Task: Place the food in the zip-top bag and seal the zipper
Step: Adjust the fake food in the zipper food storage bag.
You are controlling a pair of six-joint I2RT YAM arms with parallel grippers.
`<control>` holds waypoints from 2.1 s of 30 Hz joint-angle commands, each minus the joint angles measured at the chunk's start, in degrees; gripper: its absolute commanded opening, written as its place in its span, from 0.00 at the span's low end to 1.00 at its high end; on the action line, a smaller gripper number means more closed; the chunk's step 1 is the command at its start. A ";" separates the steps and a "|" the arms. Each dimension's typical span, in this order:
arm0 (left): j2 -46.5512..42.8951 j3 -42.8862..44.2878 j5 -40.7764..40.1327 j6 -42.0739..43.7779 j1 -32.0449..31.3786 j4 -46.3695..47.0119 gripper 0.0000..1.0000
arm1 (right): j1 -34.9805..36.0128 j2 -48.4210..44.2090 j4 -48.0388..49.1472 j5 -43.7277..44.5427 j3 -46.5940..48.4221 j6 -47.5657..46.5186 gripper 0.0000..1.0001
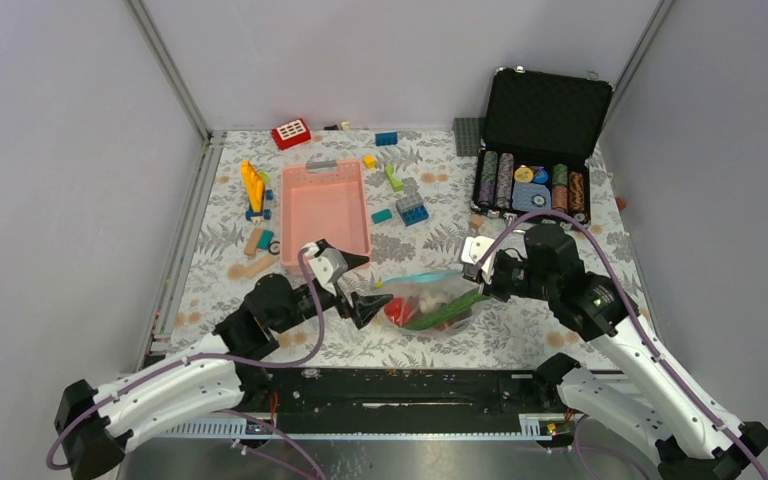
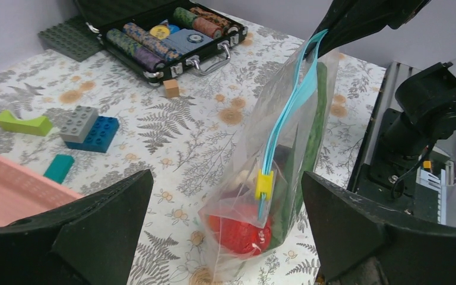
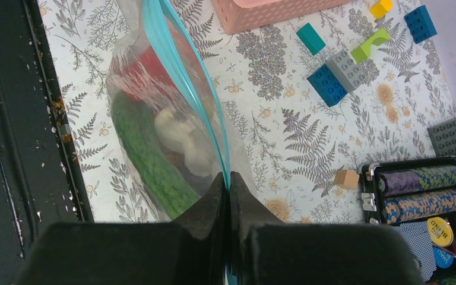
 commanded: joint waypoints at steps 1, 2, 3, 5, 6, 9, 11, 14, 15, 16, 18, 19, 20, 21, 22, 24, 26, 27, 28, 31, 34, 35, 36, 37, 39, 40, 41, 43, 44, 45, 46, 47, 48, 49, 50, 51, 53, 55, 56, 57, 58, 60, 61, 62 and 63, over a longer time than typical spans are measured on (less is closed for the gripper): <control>5.27 -1.01 8.41 -4.31 2.39 12.22 0.98 | -0.25 -0.59 2.94 1.49 0.12 3.24 0.02; 6.49 -1.26 9.43 -5.31 3.05 13.52 0.96 | -0.25 -0.57 2.99 2.13 0.13 3.64 0.01; 7.70 -1.38 10.82 -6.13 3.68 15.30 0.95 | -0.26 -0.61 2.97 2.61 0.06 4.04 0.02; 9.63 -1.56 13.52 -7.63 4.85 17.46 0.92 | -0.25 -0.78 3.15 3.63 -0.16 5.03 0.02; 10.75 -1.70 14.61 -7.91 5.22 18.38 0.92 | -0.26 -0.95 3.47 4.37 -0.33 5.83 0.02; 12.79 -2.19 16.74 -7.65 5.51 20.09 0.86 | -0.28 -1.87 4.67 5.66 -1.65 6.91 0.02; 14.19 -3.13 17.29 -7.75 5.65 22.63 0.80 | -0.33 -2.26 5.44 5.84 -2.44 7.36 0.02; 16.31 -3.47 18.43 -8.39 6.08 26.31 0.69 | -0.33 -2.71 5.90 5.31 -3.15 7.93 0.01; 16.92 -3.43 19.14 -8.45 6.29 27.17 0.65 | -0.30 -2.75 5.95 5.19 -3.27 8.12 0.02; 17.45 -3.35 19.62 -8.50 6.43 27.82 0.61 | -0.32 -2.83 5.96 5.23 -3.29 8.23 0.01; 18.55 -3.34 20.57 -8.35 6.62 28.50 0.46 | -0.35 -2.94 6.21 5.73 -3.41 8.79 0.02; 19.04 -3.34 21.14 -8.40 6.79 28.47 0.39 | -0.29 -2.88 6.30 5.95 -3.44 9.00 0.01; 19.34 -3.45 21.54 -8.67 6.91 28.41 0.35 | -0.33 -2.78 6.28 6.32 -3.41 9.22 0.01; 19.49 -3.69 22.17 -8.88 7.06 28.65 0.33 | -0.36 -2.77 6.29 6.81 -3.37 9.46 0.01; 19.44 -4.17 22.36 -9.13 7.13 29.05 0.32 | -0.38 -2.81 6.33 7.24 -3.38 9.69 0.01; 19.01 -5.29 22.24 -9.50 7.20 30.60 0.32 | -0.35 -3.10 6.62 7.29 -3.63 9.91 0.01; 18.82 -5.84 21.95 -9.56 7.29 31.44 0.33 | -0.34 -3.41 7.30 7.23 -4.10 10.42 0.01; 18.90 -5.88 21.99 -9.62 7.37 31.76 0.33 | -0.36 -3.53 7.59 7.11 -4.18 10.70 0.01; 19.21 -5.87 22.14 -9.76 7.39 32.19 0.33 | -0.34 -3.55 7.96 7.25 -4.46 11.17 0.01; 20.75 -5.71 22.33 -10.46 7.48 33.82 0.34 | -0.35 -3.85 8.65 7.86 -5.04 12.14 0.00; 22.94 -5.94 22.60 -12.76 7.92 37.60 0.34 | -0.34 -4.36 9.69 8.21 -6.07 13.60 0.00; 23.74 -6.03 23.19 -13.63 8.10 39.19 0.33 | -0.33 -4.68 10.08 8.23 -6.37 14.01 0.00; 24.42 -6.14 24.00 -14.17 8.20 40.43 0.31 | -0.33 -5.01 10.55 8.35 -6.70 14.39 0.00; 25.04 -6.07 24.44 -14.59 8.32 41.21 0.30 | -0.39 -5.35 10.92 8.57 -6.97 14.80 0.00; 25.92 -5.76 25.11 -14.98 8.58 41.87 0.23 | -0.35 -5.84 11.13 9.05 -7.37 15.45 0.00; 26.22 -5.53 25.36 -15.20 8.84 41.98 0.15 | -0.35 -5.99 11.15 9.38 -7.47 15.80 0.00; 26.33 -5.46 25.58 -15.57 8.98 42.13 0.01 | -0.35 -6.11 11.12 9.73 -7.70 16.09 0.00; 26.04 -5.49 26.19 -16.17 9.21 42.71 0.00 | -0.34 -6.34 11.16 10.67 -8.11 16.43 0.02; 25.62 -5.53 26.96 -16.11 9.28 42.98 0.00 | -0.38 -6.42 11.07 11.30 -8.19 16.63 0.02; 25.07 -5.45 27.50 -15.94 9.34 42.41 0.00 | -0.34 -6.52 10.74 11.81 -8.22 16.76 0.03; 24.28 -5.20 27.87 -15.52 9.36 41.25 0.00 | -0.33 -6.54 10.42 11.98 -8.16 16.67 0.05; 22.99 -4.51 28.00 -14.78 9.35 38.75 0.00 | -0.38 -6.48 10.07 12.01 -8.08 16.37 0.10; 21.93 -3.13 27.92 -13.50 9.32 34.71 0.00 | -0.34 -6.21 9.93 11.89 -7.77 15.95 0.17; 21.07 -1.16 27.51 -11.73 9.32 28.39 0.00 | -0.37 -5.78 9.69 11.45 -7.41 15.28 0.26; 20.60 1.25 27.33 -9.86 9.35 22.59 0.00 | -0.38 -5.17 9.36 10.44 -6.94 14.48 0.35; 20.57 3.54 27.77 -8.35 9.28 17.42 0.00 | -0.34 -4.57 8.77 8.68 -6.41 13.53 0.45; 21.17 6.84 29.19 -6.30 9.31 11.85 0.00 | -0.36 -3.39 7.96 4.02 -4.65 11.09 0.54; 21.72 8.31 29.82 -5.80 9.25 10.24 0.00 | -0.38 -2.43 8.31 -0.63 -3.08 9.51 0.61; 21.99 8.69 29.92 -5.97 9.23 10.15 0.00 | -0.28 -1.98 9.68 -2.89 -2.39 9.49 0.64; 22.11 8.95 30.01 -6.18 9.25 10.13 0.00 | -0.33 -1.47 10.95 -5.98 -1.65 9.55 0.65; 22.23 9.15 30.22 -6.30 9.26 10.12 0.00 | -0.27 -0.78 11.69 -9.57 -0.78 9.04 0.67; 22.13 9.41 30.38 -6.56 9.16 10.08 0.00 | -0.27 0.71 12.32 -16.26 1.40 8.49 0.68; 22.03 9.53 30.41 -6.58 9.06 10.04 0.00 | -0.25 1.69 13.05 -18.98 2.35 8.80 0.68; 21.87 9.61 30.23 -6.58 8.99 10.00 0.00 | -0.27 2.70 13.92 -21.19 3.24 9.64 0.68; 21.66 9.66 29.87 -6.72 8.92 9.96 0.00 | -0.17 3.66 15.57 -22.90 3.93 10.97 0.68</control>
